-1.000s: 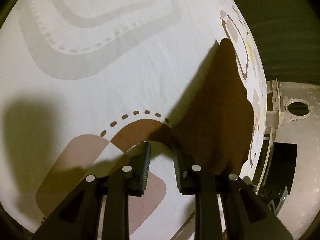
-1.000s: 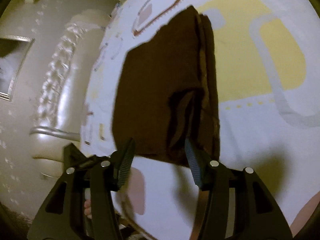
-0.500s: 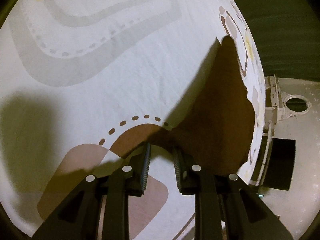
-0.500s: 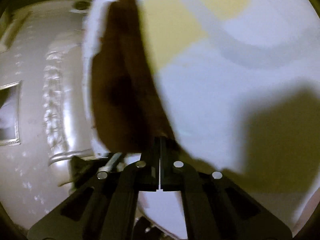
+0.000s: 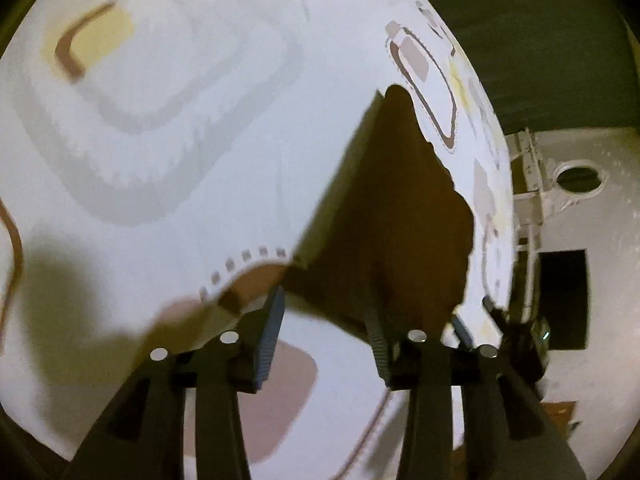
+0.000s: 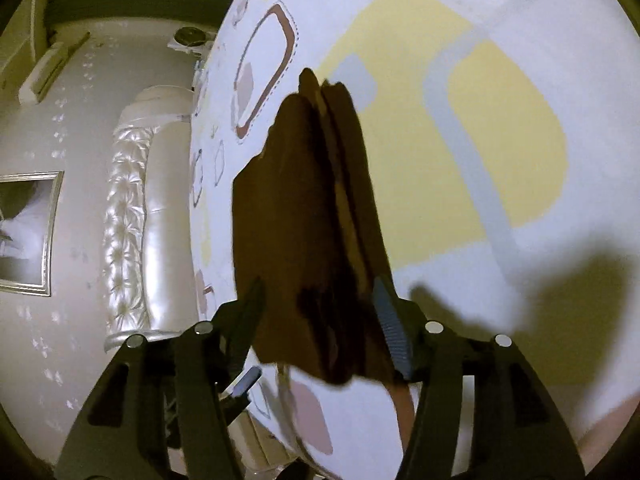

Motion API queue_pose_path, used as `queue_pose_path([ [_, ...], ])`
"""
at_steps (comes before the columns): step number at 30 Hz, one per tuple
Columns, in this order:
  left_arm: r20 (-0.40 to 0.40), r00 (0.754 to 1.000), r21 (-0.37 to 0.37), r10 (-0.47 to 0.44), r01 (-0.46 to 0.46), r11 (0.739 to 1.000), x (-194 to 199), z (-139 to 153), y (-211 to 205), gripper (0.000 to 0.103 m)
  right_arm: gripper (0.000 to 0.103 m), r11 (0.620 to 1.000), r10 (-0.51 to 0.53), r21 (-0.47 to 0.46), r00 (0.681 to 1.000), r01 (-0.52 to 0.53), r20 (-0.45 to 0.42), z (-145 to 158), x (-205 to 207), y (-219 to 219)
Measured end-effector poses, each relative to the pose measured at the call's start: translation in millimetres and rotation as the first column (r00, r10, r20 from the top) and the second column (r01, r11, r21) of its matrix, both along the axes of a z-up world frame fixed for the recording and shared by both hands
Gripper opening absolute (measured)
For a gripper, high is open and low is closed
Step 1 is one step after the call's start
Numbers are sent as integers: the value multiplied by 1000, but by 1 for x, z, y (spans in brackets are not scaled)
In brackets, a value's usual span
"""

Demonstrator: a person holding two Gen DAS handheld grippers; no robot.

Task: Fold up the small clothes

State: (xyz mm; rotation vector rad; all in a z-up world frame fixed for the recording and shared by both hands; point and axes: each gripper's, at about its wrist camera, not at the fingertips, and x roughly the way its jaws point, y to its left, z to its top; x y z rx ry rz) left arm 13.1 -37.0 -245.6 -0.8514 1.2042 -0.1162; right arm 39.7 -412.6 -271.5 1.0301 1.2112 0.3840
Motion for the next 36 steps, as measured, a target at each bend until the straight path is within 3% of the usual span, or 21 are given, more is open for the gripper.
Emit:
queue_pose_path([
  [6, 33, 998, 72, -61, 59, 996, 41, -7, -8, 41, 62, 996, -8, -87, 1000, 6, -26, -22, 43, 6],
  [7, 28, 997, 77, -67, 65, 995, 46, -10, -8, 41, 59, 995, -6, -104, 1000, 4, -26, -25, 43, 4],
  [8, 19, 998, 79, -68, 66, 995, 50, -14, -8, 41, 46, 990, -1, -139, 1000, -3, -29, -27, 45, 6],
  [10, -4, 998, 68, -64, 64, 996, 55, -22, -5, 42, 34, 982, 5, -189, 999, -13, -44, -29, 47, 4],
  [14, -26, 997, 65, -71, 72, 995, 58, -30, 0, 47, 26, 989, -19, -147, 998, 10, -61, -39, 44, -7],
  [16, -27, 996, 76, -84, 86, 993, 59, -29, 0, 47, 30, 991, -14, -137, 998, 6, -57, -38, 44, -7],
  [21, -31, 994, 83, -101, 104, 991, 60, -26, 2, 47, 55, 995, -27, -102, 998, 22, -48, -25, 31, -11],
  [36, -48, 989, 93, -140, 144, 985, 60, -22, 4, 47, 68, 1000, -11, 13, 993, 13, -113, -32, -34, -2],
])
